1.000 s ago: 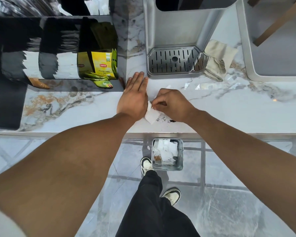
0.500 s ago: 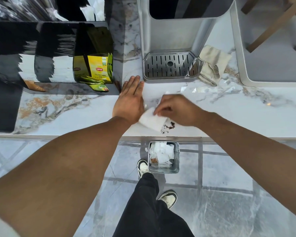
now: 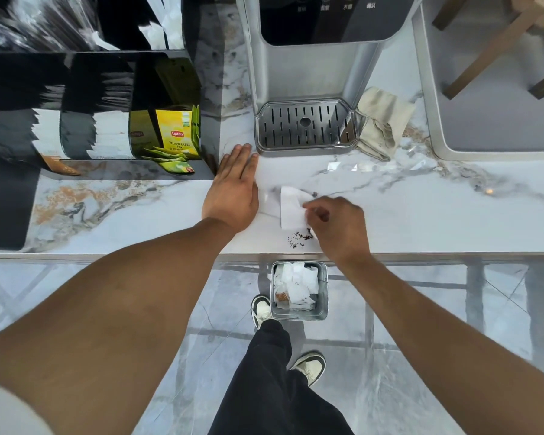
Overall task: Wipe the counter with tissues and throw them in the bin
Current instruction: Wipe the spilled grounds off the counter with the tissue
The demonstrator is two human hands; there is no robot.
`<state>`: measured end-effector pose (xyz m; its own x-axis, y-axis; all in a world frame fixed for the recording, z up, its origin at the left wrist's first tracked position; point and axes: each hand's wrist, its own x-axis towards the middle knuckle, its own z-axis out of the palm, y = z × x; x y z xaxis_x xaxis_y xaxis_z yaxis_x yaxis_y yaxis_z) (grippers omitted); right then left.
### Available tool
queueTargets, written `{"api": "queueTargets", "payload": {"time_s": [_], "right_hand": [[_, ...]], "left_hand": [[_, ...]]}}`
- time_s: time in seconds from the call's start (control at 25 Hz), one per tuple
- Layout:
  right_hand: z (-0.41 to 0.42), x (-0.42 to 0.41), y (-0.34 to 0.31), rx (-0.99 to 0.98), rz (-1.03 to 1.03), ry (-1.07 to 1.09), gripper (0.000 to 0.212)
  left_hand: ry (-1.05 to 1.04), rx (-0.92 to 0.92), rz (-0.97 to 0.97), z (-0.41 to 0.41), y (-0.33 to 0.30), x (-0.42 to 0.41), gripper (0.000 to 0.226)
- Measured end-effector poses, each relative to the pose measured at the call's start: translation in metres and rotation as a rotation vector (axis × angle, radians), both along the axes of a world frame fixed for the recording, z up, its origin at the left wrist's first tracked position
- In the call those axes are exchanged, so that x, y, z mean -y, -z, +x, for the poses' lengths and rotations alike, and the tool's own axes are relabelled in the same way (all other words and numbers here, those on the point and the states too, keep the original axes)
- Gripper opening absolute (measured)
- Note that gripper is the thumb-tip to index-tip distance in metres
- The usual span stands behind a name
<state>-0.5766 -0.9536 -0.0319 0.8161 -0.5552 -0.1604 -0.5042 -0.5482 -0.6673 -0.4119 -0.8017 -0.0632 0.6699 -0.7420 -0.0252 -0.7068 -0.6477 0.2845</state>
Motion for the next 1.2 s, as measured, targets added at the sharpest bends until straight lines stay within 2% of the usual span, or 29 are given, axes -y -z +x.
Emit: {"api": "queueTargets", "payload": {"time_s": [0.12, 0.24, 0.44, 0.64, 0.8, 0.92, 1.0, 1.08, 1.2], "right_hand": [[-0.01, -0.005, -0.005, 0.003, 0.08, 0.037, 0.018], [0.01, 0.015, -0.007, 0.048, -0.002, 0.076, 0.018], [0.026, 0.002, -0.004, 0.023, -0.035, -0.112, 0.02], [-0.017, -0.015, -0.005, 0.061, -0.006, -0.277, 0.017], [-0.052, -0.01, -0.016, -0.06, 0.099, -0.38, 0.015], [-0.041, 0.009, -0.031, 0.117, 0.165, -0.193, 0.012], [-0.006, 0.027, -0.031, 0.205, 0.046, -0.079, 0.013], [0.031, 0.039, -0.021, 0.142, -0.075, -0.068, 0.017], [0.048, 0.032, 0.001, 0.028, -0.105, -0.076, 0.021]], "left_hand": [[0.001, 0.009, 0.003, -0.001, -0.002, 0.001, 0.054], [-0.007, 0.014, 0.006, -0.001, -0.002, 0.001, 0.054], [-0.001, 0.032, 0.03, -0.002, 0.0, 0.0, 0.055], [-0.005, 0.035, 0.029, -0.002, -0.002, 0.0, 0.055], [-0.009, 0.028, 0.028, -0.003, -0.003, 0.001, 0.055], [-0.01, 0.029, 0.019, -0.003, -0.003, 0.001, 0.055], [-0.009, 0.018, 0.032, -0.004, -0.005, 0.001, 0.055], [-0.01, 0.023, 0.034, -0.004, -0.007, 0.002, 0.055], [-0.007, 0.017, 0.027, -0.003, -0.006, 0.0, 0.055]]}}
